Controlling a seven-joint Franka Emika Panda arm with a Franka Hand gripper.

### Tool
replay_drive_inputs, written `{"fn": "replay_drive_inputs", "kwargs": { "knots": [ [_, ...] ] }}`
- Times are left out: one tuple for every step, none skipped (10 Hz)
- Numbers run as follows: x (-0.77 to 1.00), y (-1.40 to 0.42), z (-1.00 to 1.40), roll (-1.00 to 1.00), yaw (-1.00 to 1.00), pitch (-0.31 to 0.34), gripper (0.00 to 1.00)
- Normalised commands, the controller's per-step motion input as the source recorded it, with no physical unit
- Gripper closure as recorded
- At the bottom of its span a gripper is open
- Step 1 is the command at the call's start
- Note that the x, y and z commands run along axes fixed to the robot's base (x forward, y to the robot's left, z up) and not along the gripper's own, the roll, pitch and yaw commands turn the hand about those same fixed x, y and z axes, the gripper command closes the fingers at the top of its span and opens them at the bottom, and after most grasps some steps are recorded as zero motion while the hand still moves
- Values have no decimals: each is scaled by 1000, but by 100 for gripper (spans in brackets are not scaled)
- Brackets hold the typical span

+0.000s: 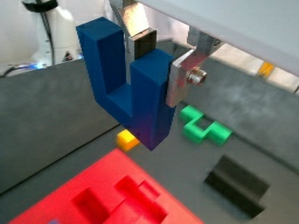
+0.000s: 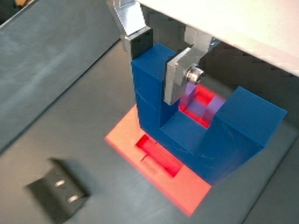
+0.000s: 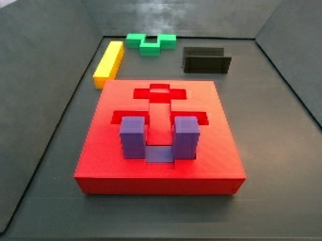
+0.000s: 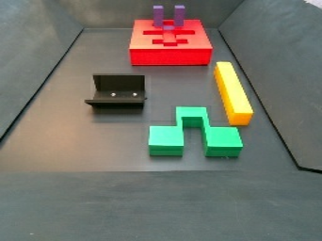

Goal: Pick up the blue object. Move up. Place the blue object on the fixture. Regrasp the blue object. Move to above the board. Insert the blue object.
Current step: Move to above the board, then insert the blue object.

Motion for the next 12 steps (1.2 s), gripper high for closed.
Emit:
{"fn": "replay_drive_inputs", "kwargs": {
  "knots": [
    [-94, 22, 7, -916, 57, -19, 100],
    [-74, 30, -1, -613, 28, -40, 100],
    [-63, 18, 3, -416, 19, -45, 100],
    [-50, 16, 1, -316, 15, -41, 100],
    [40, 0, 0, 0, 0, 0, 100],
    [131, 0, -20, 0, 0, 0, 100],
    [146, 0, -103, 0, 0, 0, 100],
    [526, 83, -277, 4, 0, 0, 100],
    [769, 140, -260, 10, 0, 0, 100],
    [903, 137, -177, 0, 0, 0, 100],
    [994, 131, -149, 0, 0, 0, 100],
    [1000, 149, -151, 0, 0, 0, 100]
  ]
}}
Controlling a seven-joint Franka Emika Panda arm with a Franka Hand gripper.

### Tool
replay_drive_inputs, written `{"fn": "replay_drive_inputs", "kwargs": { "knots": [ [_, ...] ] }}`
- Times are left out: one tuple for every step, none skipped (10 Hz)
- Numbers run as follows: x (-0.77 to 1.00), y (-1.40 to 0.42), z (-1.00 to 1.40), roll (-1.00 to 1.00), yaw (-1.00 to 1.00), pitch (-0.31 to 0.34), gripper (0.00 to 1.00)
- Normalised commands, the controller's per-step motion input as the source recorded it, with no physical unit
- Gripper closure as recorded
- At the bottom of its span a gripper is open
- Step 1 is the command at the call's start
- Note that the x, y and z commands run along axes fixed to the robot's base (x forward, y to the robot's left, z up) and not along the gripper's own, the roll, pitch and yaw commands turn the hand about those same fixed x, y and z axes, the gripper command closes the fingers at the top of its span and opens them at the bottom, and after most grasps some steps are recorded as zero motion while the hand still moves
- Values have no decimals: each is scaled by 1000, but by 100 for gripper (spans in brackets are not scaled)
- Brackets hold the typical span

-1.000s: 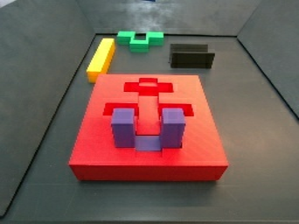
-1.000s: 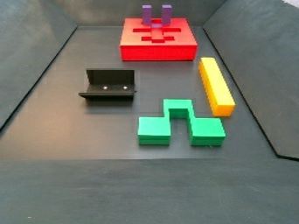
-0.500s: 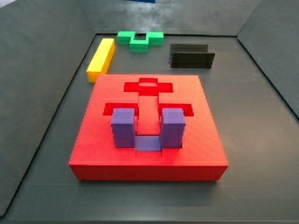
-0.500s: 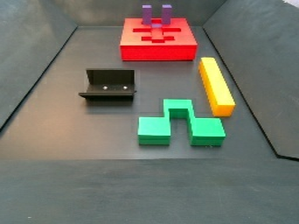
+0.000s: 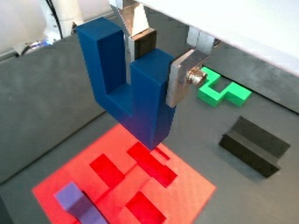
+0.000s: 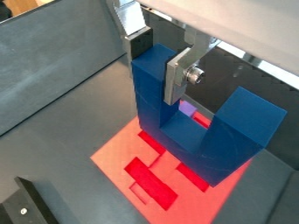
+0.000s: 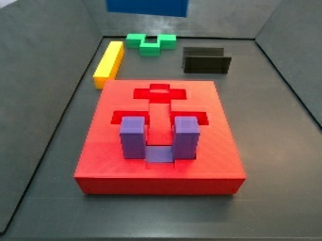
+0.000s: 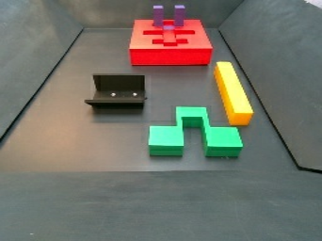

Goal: Pick up the blue object. Move up. Place the blue object on the fixture. Regrasp the blue object. Move to above the board. Insert the blue object.
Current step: Insert the blue object.

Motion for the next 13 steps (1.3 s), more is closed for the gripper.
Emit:
{"fn": "replay_drive_inputs", "kwargs": {
  "knots": [
    [997, 143, -166, 0, 0, 0, 100],
    [954, 111, -200, 0, 0, 0, 100],
    [1000, 66, -257, 0, 0, -3, 100],
    [1000, 49, -331, 0, 0, -37, 100],
    [931, 46, -463, 40, -14, -73, 100],
    [611, 0, -543, 97, -31, -123, 100],
    [206, 0, -629, 70, -9, -251, 100],
    [126, 0, -571, 37, 0, -286, 100],
    [140, 0, -489, 27, 0, -290, 100],
    [200, 23, -394, 49, 0, -211, 100],
    [214, 106, -383, 99, 0, -163, 100],
    [0, 231, -237, 179, 194, -101, 100],
    [0, 471, -257, 129, 254, -67, 100]
  ]
}}
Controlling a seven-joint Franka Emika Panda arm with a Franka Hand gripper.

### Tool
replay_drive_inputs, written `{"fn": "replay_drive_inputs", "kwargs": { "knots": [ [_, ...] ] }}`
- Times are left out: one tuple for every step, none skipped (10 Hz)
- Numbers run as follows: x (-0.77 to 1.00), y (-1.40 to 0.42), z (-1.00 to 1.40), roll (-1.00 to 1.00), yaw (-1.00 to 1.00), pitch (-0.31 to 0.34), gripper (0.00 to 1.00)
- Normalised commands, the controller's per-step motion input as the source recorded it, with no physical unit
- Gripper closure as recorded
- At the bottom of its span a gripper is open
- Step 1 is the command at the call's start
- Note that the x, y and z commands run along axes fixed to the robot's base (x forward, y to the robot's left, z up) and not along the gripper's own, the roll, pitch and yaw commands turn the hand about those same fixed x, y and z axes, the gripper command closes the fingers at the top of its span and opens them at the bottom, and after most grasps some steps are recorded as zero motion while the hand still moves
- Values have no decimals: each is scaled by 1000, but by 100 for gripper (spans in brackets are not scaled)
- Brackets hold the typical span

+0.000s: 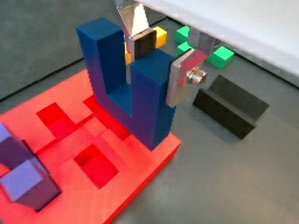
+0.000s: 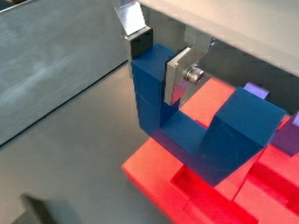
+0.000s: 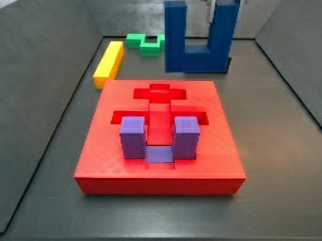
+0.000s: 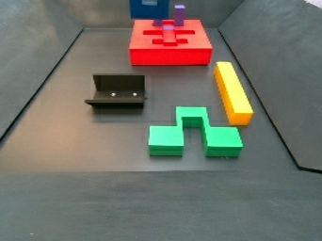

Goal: Pick up the blue object. Move up. Place the blue object on the fixture. Regrasp the blue object. Move to above the board. Insert the blue object.
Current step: Insert the blue object.

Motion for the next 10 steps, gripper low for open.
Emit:
{"fn": "replay_drive_inputs", "kwargs": {
  "knots": [
    [-49, 423, -277, 119, 254, -121, 100],
    [-286, 123, -346, 53, 97, -241, 100],
    [-389, 0, -211, 0, 0, -267, 100],
    [-380, -71, 0, 1, 0, -177, 100],
    [-400, -123, 0, 100, -49, -124, 100],
    [-443, 0, -23, 146, -177, -67, 100],
    [-371, -31, -34, 76, -209, -100, 100],
    [-251, -23, -51, 79, -83, -126, 100],
    [-106, -11, -94, 67, 0, -133, 100],
    [-20, 0, -140, 16, 0, -150, 100]
  ]
}}
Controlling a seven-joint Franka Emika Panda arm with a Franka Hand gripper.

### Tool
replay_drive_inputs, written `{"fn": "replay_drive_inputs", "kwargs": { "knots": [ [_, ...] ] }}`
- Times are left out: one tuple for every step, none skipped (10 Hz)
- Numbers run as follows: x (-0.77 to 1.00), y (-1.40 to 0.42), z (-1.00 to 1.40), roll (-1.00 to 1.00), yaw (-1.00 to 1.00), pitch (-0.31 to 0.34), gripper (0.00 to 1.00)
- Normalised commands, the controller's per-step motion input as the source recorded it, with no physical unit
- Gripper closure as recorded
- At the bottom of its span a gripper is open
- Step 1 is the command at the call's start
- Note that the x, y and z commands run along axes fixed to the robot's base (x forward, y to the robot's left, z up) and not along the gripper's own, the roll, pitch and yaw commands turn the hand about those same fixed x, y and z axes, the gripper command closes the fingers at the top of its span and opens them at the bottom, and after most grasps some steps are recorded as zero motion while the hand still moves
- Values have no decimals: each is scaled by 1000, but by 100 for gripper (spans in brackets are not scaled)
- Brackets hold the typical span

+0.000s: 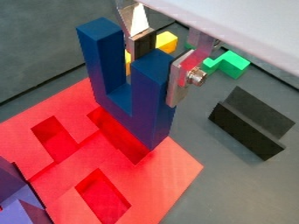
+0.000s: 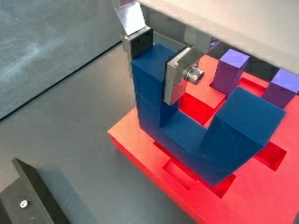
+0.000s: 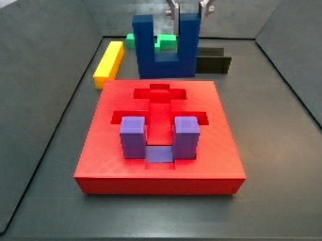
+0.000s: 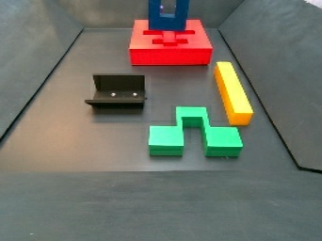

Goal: Pick up the blue object. Move up. Place the blue object on the fixture. Regrasp the blue object. Move to above the board. Insert the blue object.
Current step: Insert the blue object.

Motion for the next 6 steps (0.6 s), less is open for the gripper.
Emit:
{"fn": "replay_drive_inputs", "kwargs": {
  "knots": [
    [0, 0, -217, -40, 0, -167, 100],
    [0, 0, -240, -57, 0, -177, 100],
    [0, -11, -174, 1, 14, -116, 100],
    [0, -40, -180, 86, 9, -74, 100],
    [0, -54, -171, 84, 9, -79, 100],
    [0, -120, -140, 66, 29, -76, 100]
  ]
}}
